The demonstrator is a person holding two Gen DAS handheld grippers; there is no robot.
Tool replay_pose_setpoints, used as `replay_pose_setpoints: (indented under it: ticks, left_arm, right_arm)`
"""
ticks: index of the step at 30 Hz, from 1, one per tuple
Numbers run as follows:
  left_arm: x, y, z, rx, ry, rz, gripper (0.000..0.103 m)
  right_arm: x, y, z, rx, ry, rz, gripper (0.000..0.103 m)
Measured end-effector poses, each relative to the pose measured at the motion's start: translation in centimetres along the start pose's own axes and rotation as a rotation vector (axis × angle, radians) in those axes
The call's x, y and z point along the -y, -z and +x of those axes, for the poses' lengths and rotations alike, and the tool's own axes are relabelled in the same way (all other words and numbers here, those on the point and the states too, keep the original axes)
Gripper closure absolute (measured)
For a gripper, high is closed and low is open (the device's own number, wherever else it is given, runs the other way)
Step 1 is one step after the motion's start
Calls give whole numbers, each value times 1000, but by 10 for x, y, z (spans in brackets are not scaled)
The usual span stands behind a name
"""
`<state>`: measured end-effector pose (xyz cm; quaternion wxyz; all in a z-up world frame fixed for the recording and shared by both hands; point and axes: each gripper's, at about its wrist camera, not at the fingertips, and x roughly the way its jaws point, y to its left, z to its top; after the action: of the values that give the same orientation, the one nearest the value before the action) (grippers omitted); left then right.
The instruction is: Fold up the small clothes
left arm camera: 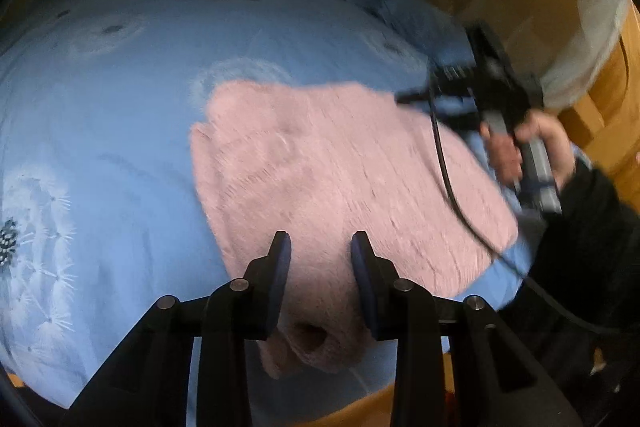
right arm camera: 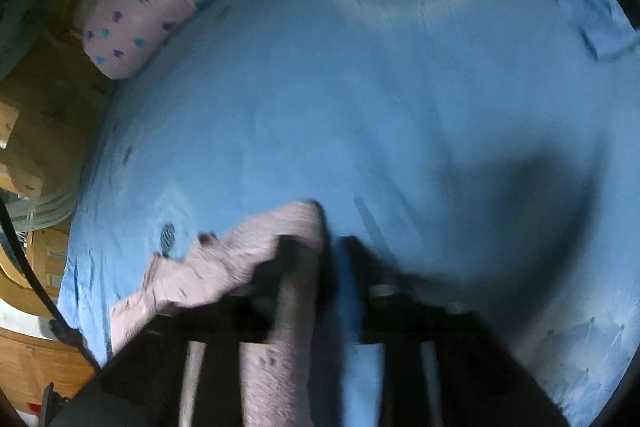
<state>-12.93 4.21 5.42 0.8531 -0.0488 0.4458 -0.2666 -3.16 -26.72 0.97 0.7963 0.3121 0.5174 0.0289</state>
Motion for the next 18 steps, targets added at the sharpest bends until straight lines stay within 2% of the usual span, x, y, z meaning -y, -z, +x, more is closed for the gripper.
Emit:
replay_pose_setpoints:
  ticks: [2,3,4,6,9,10,11,12,13,15,16,17,18]
  left_arm:
    - [-14,-9,-11,76,-16,-45,89]
    - [-21,-17,-10,82,-4,-67,89]
    - [-29,-29,-4,60,5,-94,90]
    - [-52,-62,21,-45,10,-165,90]
    - [-75,-91,49,-146,5,-204,88]
    - [-81,-94,55,-185,8,-230,83]
    - [-90,-96,62,-235,65,-285,81]
    - [-95,-97,66,-253,128,-318,81]
    - [-98,-98,71,-260,203,-345,81]
    - [-100,-97,80,-272,243,-365,81]
    - [-103,-97,84,-260,266,-387,96]
    - [-107,-98,84,-214,298,-424,103]
    - [-111,-100,81,-164,320,-444,103]
  right_arm:
    - [1,11,-10,6,-19,-20,55]
    - [0,16,-18,15,-16,-38,43]
    - [-4,20,-23,20,-21,-55,29]
    - [-10,31,-34,24,-41,-85,16]
    - [-22,41,-41,15,-22,-153,15]
    - [-31,40,-41,21,-8,-186,15]
    - [-38,40,-43,30,9,-213,15]
    - [-47,39,-43,35,37,-253,15]
    - [-56,39,-43,35,59,-298,15]
    - [-78,37,-38,40,98,-399,15]
    - [-88,37,-34,47,114,-439,15]
    - [-95,35,-30,51,120,-457,15]
    - [-98,37,-25,51,123,-470,15]
